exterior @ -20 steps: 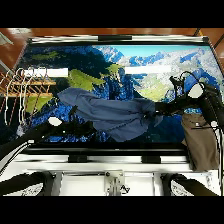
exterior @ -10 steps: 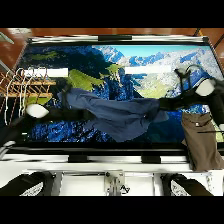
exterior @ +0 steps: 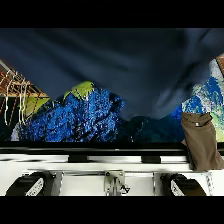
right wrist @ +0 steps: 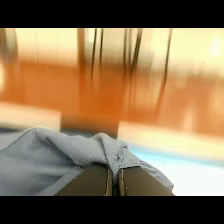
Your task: Fold the shirts.
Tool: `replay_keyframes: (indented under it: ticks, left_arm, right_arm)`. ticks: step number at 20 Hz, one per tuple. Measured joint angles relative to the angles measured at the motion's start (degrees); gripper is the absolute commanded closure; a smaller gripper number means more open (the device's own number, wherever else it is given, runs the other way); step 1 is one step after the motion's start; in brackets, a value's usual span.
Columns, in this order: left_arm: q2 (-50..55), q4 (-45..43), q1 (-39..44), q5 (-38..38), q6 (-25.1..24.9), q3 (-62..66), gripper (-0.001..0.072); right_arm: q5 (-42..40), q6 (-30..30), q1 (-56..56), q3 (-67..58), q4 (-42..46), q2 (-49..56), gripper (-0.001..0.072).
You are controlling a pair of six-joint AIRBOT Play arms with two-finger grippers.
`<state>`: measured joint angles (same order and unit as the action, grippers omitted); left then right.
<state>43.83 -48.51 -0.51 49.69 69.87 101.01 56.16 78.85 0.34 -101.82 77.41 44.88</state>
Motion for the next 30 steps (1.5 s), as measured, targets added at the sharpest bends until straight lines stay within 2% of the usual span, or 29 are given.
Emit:
replay_keyframes:
  ticks: [4,8,13,17,19,24,30]
  left_arm:
    - [-3.61,-3.21,-1.57,1.07,1.01,7.41,0.0667]
    - [-4.7,-7.61,-1.95,6.12,3.72,8.96,0.0667]
    - [-4.81,-14.86,-2.05,14.25,5.55,2.12,0.0666]
    - [-4.24,-17.73,-2.05,16.76,5.97,-11.74,0.0667]
    - [-3.04,-18.4,-2.08,16.65,6.03,-18.62,0.0666]
    - [6.88,-18.84,-2.08,10.21,7.21,-26.75,0.0666]
    - [25.99,-17.9,-2.08,-0.39,7.76,-21.77,0.0666]
  right_arm:
    - [-1.27,2.03,0.0,-5.62,0.33,-5.66,0.065]
    - [1.81,4.2,0.0,-7.17,0.55,-8.68,0.065]
    - [17.03,6.05,0.0,-7.61,0.98,-5.44,0.065]
    - [31.45,6.75,0.0,-6.45,1.05,4.07,0.065]
    - [33.4,7.06,0.0,-4.17,1.09,10.12,0.065]
    - [25.55,7.45,0.04,0.22,0.02,27.87,0.065]
    - [4.7,7.96,0.04,1.29,-8.2,43.87,0.065]
